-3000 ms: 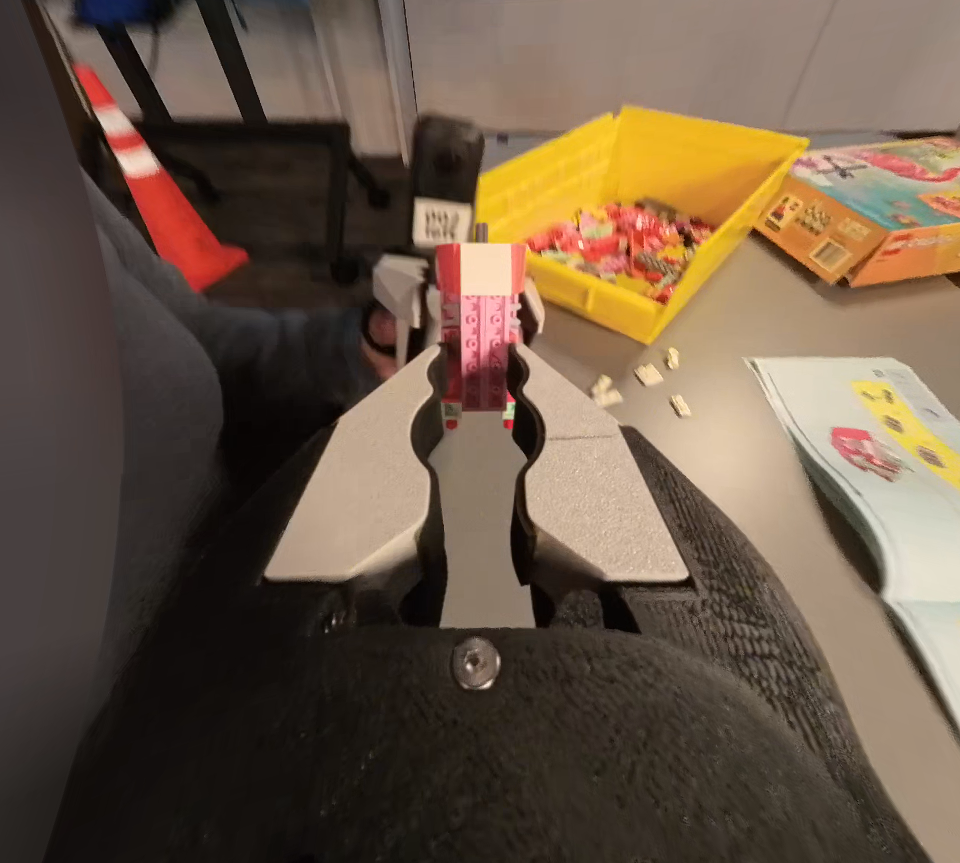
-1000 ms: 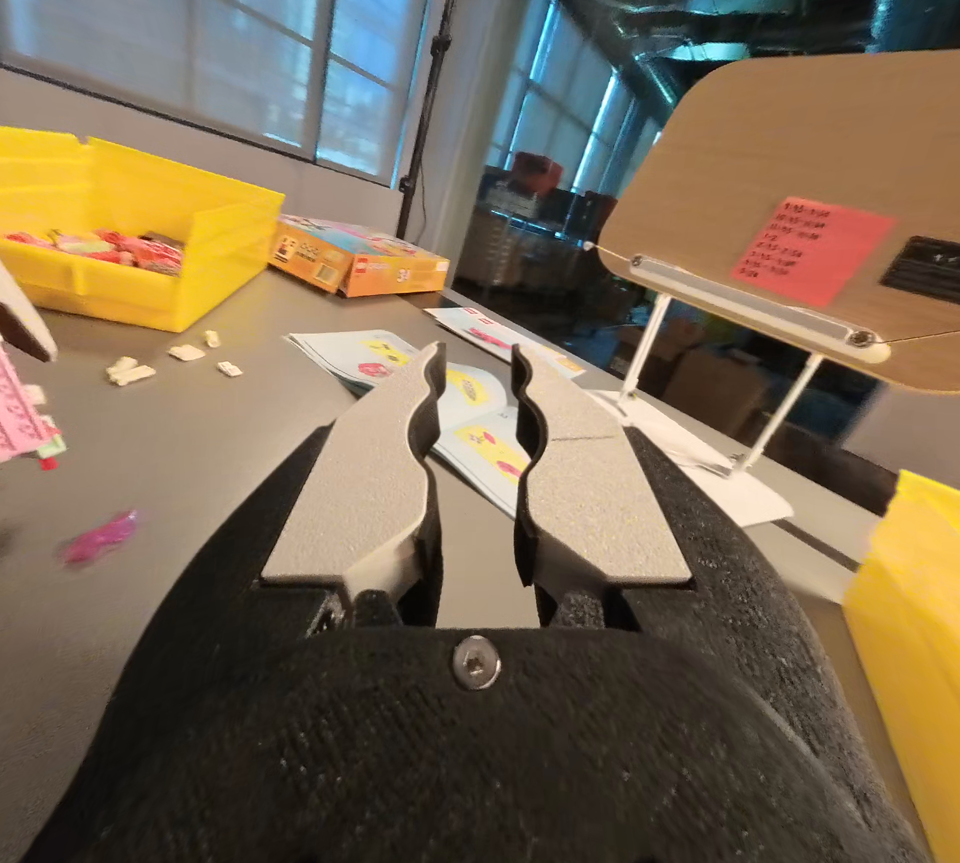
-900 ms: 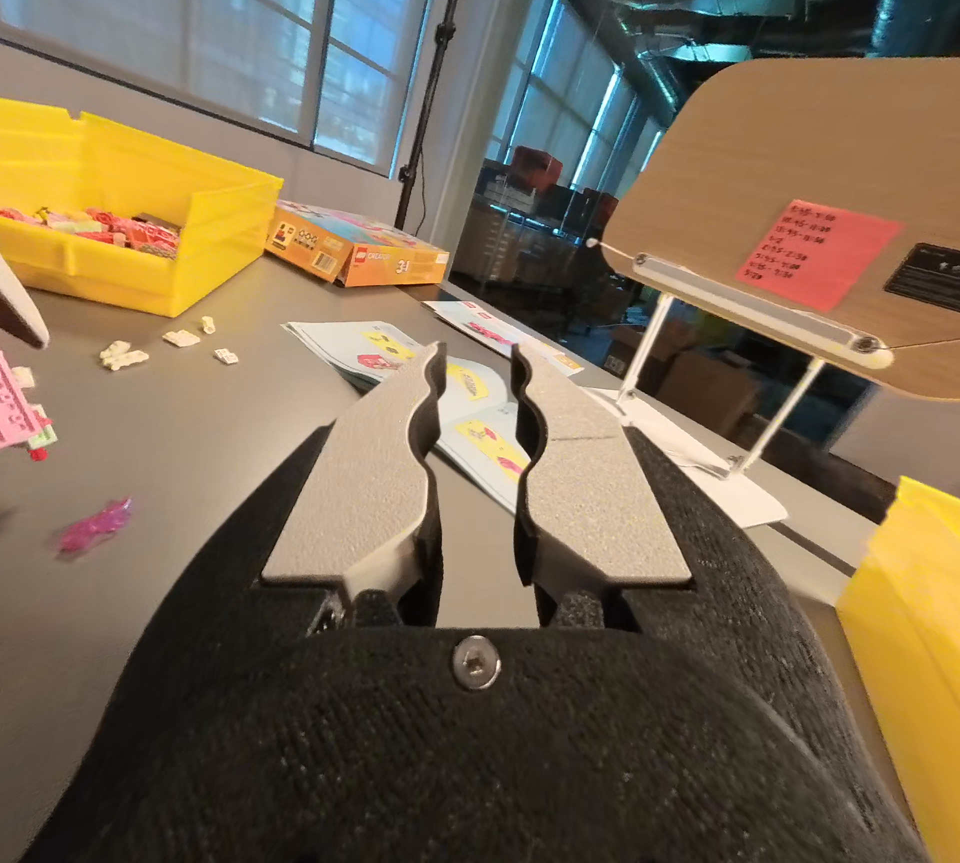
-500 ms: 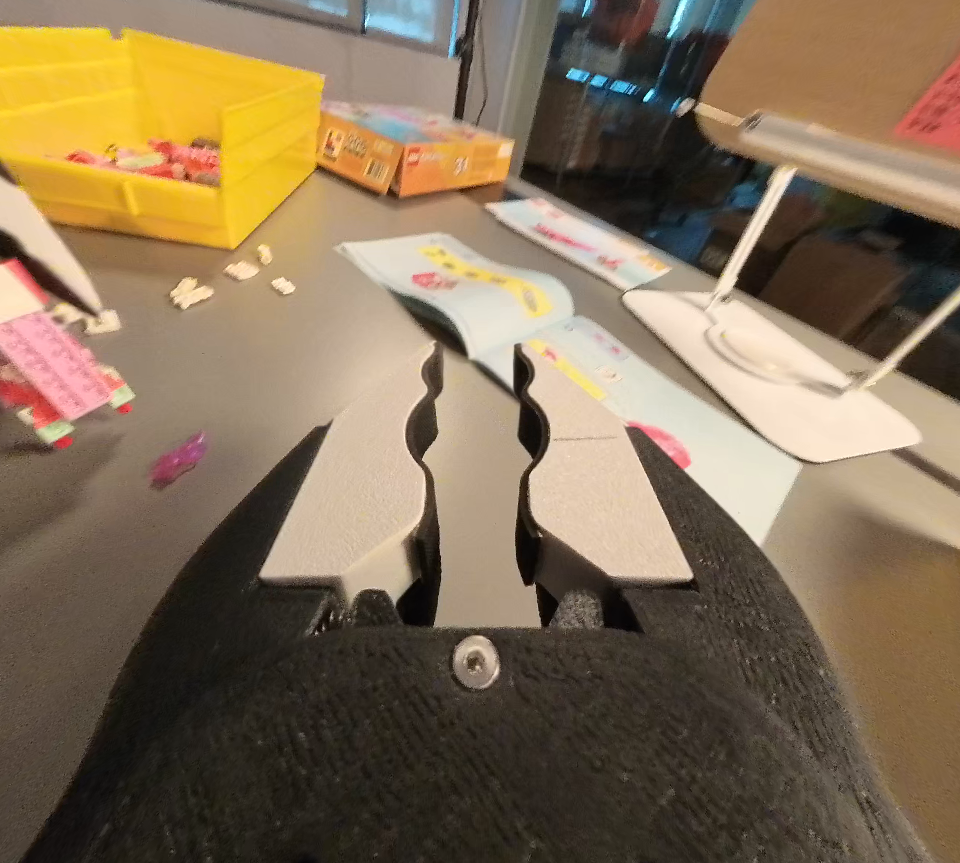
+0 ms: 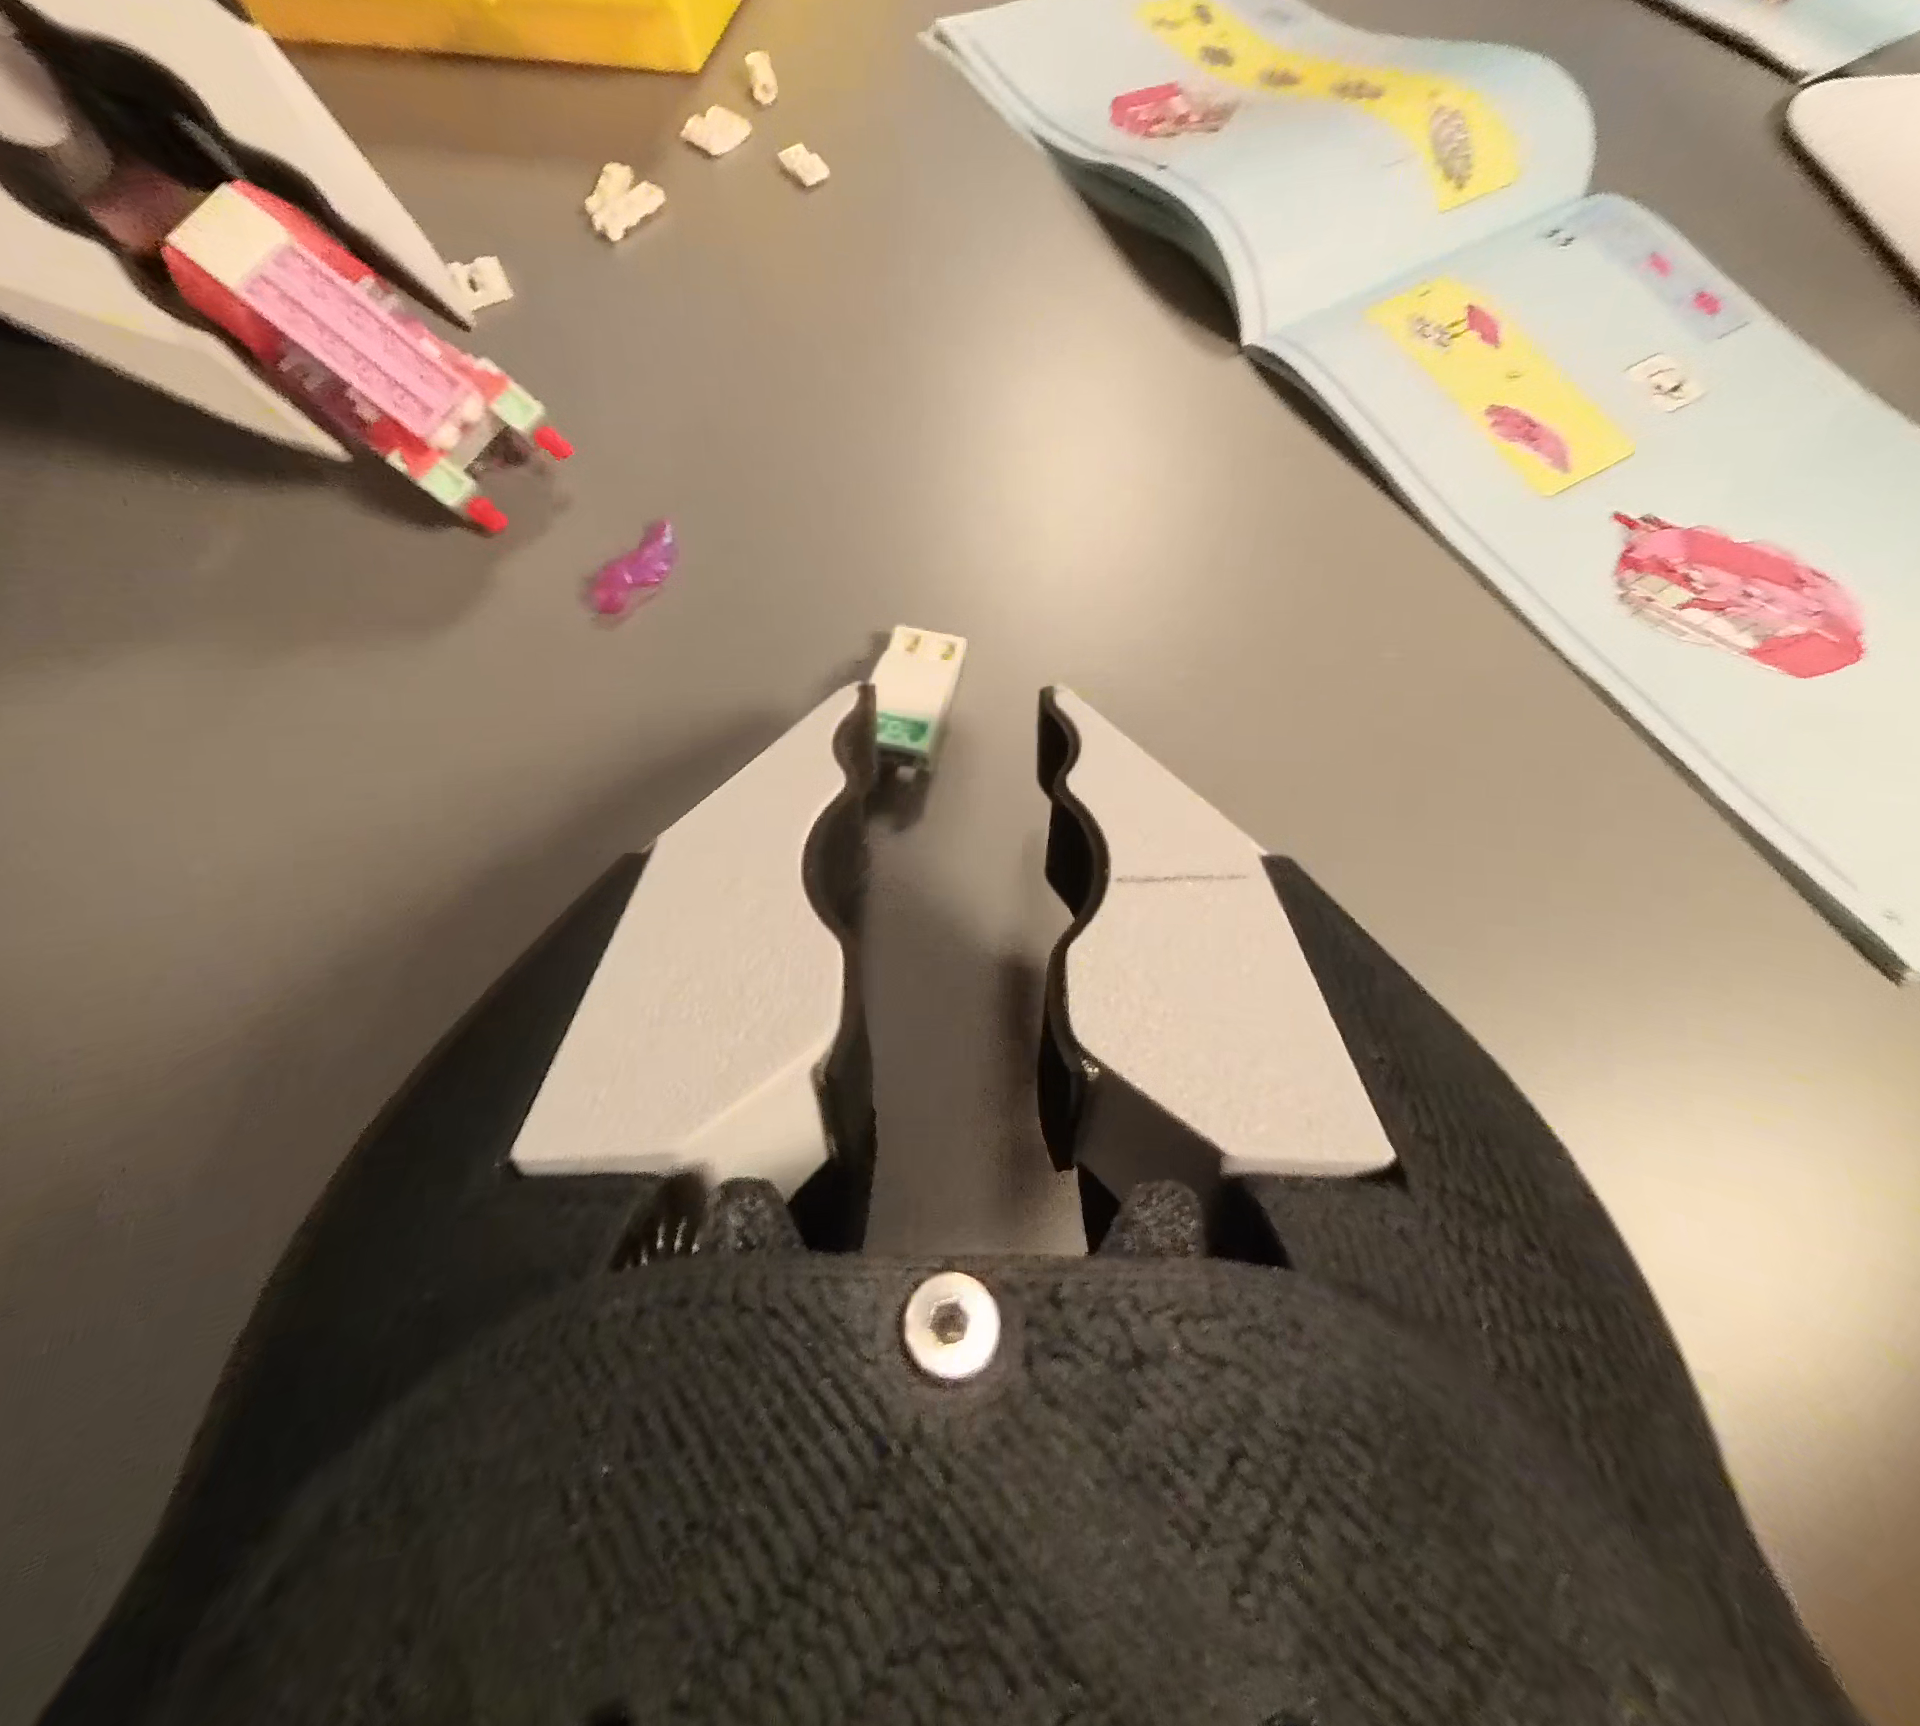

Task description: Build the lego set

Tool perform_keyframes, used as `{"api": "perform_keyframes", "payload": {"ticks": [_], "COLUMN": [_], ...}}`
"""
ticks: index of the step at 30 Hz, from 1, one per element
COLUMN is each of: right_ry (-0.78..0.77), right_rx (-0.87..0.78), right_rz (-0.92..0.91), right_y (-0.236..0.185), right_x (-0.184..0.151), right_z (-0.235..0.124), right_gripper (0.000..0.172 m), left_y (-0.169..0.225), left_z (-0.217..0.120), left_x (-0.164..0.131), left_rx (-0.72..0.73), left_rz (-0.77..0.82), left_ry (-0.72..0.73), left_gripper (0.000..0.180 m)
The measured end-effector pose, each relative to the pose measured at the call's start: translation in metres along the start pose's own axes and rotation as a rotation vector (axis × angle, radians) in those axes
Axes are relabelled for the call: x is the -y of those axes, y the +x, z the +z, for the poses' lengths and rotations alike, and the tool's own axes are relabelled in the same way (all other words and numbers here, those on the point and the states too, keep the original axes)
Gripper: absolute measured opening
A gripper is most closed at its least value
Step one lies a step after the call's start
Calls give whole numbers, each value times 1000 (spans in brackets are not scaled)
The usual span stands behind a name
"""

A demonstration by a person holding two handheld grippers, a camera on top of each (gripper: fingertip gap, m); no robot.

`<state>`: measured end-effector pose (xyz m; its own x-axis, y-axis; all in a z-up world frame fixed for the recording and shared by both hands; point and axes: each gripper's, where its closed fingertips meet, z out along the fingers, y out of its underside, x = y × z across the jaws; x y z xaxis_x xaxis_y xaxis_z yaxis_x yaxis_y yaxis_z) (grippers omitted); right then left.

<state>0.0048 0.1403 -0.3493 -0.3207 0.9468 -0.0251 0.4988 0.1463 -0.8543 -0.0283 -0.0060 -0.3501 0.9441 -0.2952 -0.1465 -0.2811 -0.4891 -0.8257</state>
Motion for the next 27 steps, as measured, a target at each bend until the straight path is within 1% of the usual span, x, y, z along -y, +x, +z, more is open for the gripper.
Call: {"api": "perform_keyframes", "payload": {"ticks": [6,12,14,16,18,19,21,24,27], "right_ry": [-82,-115,-116,-90,-48,-17,30,3,-24], "right_rx": [54,52,52,101,178,228,344,456,466], "right_rz": [-39,-48,-75,-113,-173,-210,-275,-382,-440], "right_y": [-16,-17,-18,-29,-47,-59,-84,-106,-107], "right_x": [-7,-11,-10,-2,14,24,43,55,61], "right_z": [12,15,16,18,18,18,18,24,31], "right_gripper": [28,17,16,16,16,16,16,16,16], "left_y": [3,6,9,10,13,12,11,11,11], "left_z": [2,4,6,6,6,6,6,6,6], "left_x": [-7,-12,-16,-17,-18,-18,-18,-18,-18], "left_rx": [-37,-66,-96,-124,-156,-159,-164,-162,-154], "left_rz": [-5,-20,-37,-60,-81,-92,-110,-111,-101], "left_ry": [-43,-79,-104,-117,-125,-122,-119,-120,-122], "left_gripper": [39,39,42,47,51,50,41,40,40]}}
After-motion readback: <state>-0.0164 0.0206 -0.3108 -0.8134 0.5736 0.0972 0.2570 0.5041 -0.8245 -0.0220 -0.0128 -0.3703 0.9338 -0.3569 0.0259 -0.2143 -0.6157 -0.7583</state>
